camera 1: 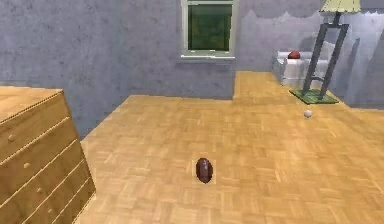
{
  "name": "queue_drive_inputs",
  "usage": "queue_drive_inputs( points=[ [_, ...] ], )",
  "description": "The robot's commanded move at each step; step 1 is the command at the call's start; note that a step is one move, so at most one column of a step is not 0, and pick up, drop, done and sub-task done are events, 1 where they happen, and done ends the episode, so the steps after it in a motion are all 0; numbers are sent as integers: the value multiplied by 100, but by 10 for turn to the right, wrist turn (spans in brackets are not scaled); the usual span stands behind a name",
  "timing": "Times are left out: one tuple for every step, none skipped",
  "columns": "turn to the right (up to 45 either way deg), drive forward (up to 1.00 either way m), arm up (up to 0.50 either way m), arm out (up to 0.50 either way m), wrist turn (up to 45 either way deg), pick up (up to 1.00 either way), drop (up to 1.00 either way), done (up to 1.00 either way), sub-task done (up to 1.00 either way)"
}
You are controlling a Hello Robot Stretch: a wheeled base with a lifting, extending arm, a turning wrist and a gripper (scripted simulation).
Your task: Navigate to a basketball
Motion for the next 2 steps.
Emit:
queue_drive_inputs(
  points=[
    [0,15,0,0,0,0,0,0,0],
    [450,0,0,0,0,0,0,0,0]
  ],
)
